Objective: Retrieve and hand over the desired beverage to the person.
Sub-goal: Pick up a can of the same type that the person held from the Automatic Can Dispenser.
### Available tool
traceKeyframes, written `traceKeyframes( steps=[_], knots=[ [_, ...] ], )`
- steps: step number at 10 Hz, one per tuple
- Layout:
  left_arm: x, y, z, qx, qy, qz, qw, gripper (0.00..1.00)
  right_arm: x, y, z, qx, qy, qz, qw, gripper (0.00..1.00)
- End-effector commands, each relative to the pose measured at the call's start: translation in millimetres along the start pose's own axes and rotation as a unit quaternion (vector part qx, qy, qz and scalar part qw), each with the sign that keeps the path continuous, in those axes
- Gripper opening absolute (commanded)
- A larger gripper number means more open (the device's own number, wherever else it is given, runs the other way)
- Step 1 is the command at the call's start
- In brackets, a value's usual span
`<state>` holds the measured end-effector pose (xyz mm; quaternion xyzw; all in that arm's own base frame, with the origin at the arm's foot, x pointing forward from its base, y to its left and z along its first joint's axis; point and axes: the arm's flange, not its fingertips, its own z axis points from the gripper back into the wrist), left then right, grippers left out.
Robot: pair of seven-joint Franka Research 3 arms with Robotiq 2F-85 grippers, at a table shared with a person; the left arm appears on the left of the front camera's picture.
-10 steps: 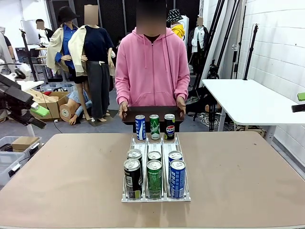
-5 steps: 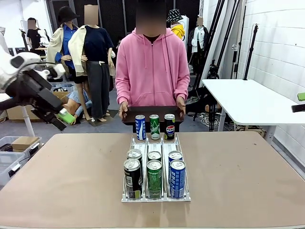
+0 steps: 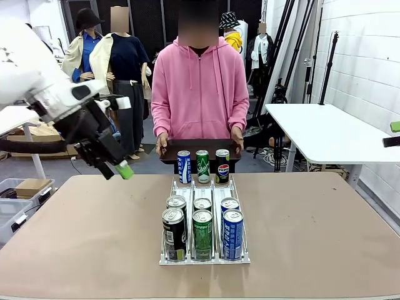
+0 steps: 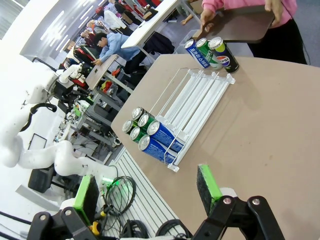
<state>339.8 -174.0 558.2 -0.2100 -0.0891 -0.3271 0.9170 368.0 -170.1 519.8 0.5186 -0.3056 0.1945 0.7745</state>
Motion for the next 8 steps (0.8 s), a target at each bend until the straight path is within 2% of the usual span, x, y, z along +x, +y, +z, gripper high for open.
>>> traceKeyframes(
  steps=[1,4,8],
  knots=[
    [2.0,-20.5,-22.1,0.053,0.014,0.011,0.998,1.0,0.1,-1.0,1.0,0.006,-0.002,0.007,1.0,1.0],
    [11.0,-57.1,-58.6,0.108,0.018,0.008,0.994,1.0,0.1,-1.0,1.0,0.006,-0.002,0.007,1.0,1.0],
    [35.3,-81.8,-108.0,0.167,0.013,0.025,0.986,1.0,0.1,-1.0,1.0,0.006,-0.002,0.007,1.0,1.0]
  ],
)
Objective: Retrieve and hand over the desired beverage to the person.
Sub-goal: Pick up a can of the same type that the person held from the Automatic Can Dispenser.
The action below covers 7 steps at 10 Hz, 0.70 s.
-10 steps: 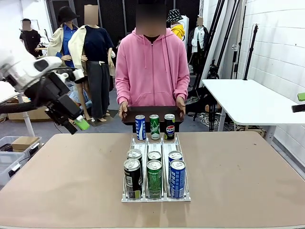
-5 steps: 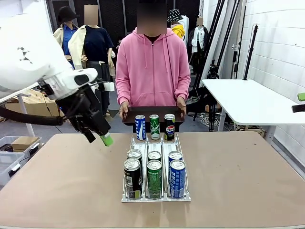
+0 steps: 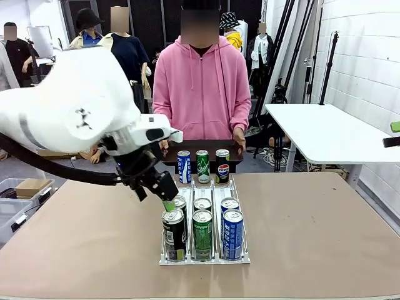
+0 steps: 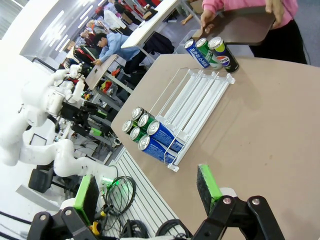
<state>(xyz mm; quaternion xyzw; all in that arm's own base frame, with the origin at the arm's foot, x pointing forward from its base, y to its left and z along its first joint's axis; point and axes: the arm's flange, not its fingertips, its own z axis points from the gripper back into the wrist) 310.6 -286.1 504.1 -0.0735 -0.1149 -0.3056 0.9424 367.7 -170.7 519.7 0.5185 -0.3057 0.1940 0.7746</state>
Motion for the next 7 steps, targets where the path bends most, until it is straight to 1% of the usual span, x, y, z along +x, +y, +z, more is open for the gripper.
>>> traceKeyframes(
  steps=[1,4,7],
  knots=[
    [16.5,-11.2,-17.3,0.036,0.0,0.023,0.999,1.0,0.3,-0.9,0.4,0.006,-0.002,0.007,1.0,1.0],
    [35.7,-17.7,-37.8,0.068,-0.005,0.05,0.996,1.0,0.3,-0.9,0.4,0.006,-0.002,0.007,1.0,1.0],
    [55.6,-10.8,-53.0,0.098,-0.012,0.086,0.991,1.0,0.3,-0.9,0.4,0.006,-0.002,0.007,1.0,1.0]
  ],
)
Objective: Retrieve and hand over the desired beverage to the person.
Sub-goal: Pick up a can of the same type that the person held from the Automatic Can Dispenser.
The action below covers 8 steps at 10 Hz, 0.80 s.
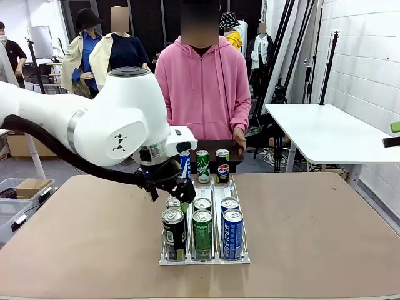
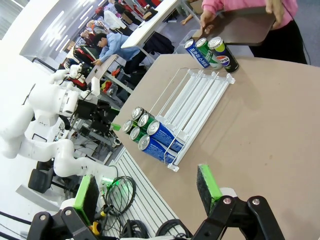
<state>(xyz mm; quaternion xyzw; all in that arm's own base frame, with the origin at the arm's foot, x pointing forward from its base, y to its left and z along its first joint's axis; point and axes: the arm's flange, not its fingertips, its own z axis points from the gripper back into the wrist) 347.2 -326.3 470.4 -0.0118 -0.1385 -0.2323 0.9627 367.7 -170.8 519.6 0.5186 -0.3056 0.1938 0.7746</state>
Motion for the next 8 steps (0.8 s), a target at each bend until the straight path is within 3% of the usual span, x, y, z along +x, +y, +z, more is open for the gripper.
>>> traceKeyframes(
  steps=[1,8],
  knots=[
    [17.0,-2.5,-10.6,0.028,-0.001,0.03,0.999,1.0,0.4,-0.8,0.4,0.006,-0.002,0.007,1.0,1.0],
    [13.9,5.7,-41.0,0.027,0.062,0.061,0.996,1.0,0.4,-0.8,0.4,0.006,-0.002,0.007,1.0,1.0]
  ],
)
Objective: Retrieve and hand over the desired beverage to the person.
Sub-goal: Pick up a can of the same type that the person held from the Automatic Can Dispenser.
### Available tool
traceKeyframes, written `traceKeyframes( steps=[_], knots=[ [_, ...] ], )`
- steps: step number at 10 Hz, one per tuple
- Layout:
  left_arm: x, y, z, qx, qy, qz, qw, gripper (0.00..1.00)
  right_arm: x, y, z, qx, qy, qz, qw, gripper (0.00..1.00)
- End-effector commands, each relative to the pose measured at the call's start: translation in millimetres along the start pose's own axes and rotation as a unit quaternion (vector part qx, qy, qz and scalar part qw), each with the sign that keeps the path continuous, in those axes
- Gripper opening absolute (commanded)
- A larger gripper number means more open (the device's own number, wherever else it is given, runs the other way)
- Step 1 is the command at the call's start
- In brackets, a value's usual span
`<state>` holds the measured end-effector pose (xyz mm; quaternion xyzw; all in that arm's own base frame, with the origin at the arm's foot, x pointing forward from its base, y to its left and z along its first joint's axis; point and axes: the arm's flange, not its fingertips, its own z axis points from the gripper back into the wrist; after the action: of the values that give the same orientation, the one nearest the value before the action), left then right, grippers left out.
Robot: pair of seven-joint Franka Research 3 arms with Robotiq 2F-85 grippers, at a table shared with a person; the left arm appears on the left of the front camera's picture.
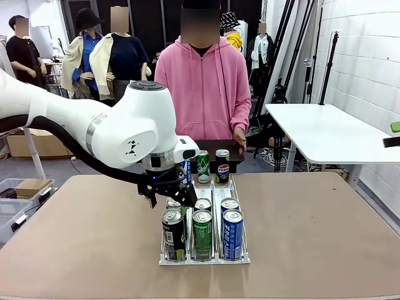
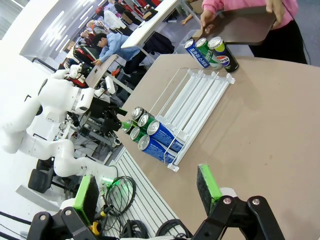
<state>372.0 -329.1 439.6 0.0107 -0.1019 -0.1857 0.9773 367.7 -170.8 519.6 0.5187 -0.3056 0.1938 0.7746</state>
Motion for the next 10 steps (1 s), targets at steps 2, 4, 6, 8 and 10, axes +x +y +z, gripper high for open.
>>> traceKeyframes(
  steps=[2,4,6,8,10],
  knots=[
    [-1.2,-3.0,-6.6,0.004,0.03,0.017,0.999,1.0,0.4,-0.8,0.3,0.006,-0.002,0.007,1.0,1.0],
    [0.8,-5.7,-3.7,0.001,0.029,0.018,0.999,1.0,0.4,-0.8,0.3,0.006,-0.002,0.007,1.0,1.0],
    [2.8,-9.1,3.4,-0.01,0.031,0.023,0.999,1.0,0.4,-0.8,0.3,0.006,-0.002,0.007,1.0,1.0],
    [0.8,-10.8,0.5,-0.023,0.054,0.029,0.998,1.0,0.4,-0.8,0.3,0.006,-0.002,0.007,1.0,1.0],
    [1.7,-10.8,1.1,-0.021,0.053,0.03,0.998,1.0,0.4,-0.8,0.3,0.006,-0.002,0.007,1.0,1.0]
  ],
)
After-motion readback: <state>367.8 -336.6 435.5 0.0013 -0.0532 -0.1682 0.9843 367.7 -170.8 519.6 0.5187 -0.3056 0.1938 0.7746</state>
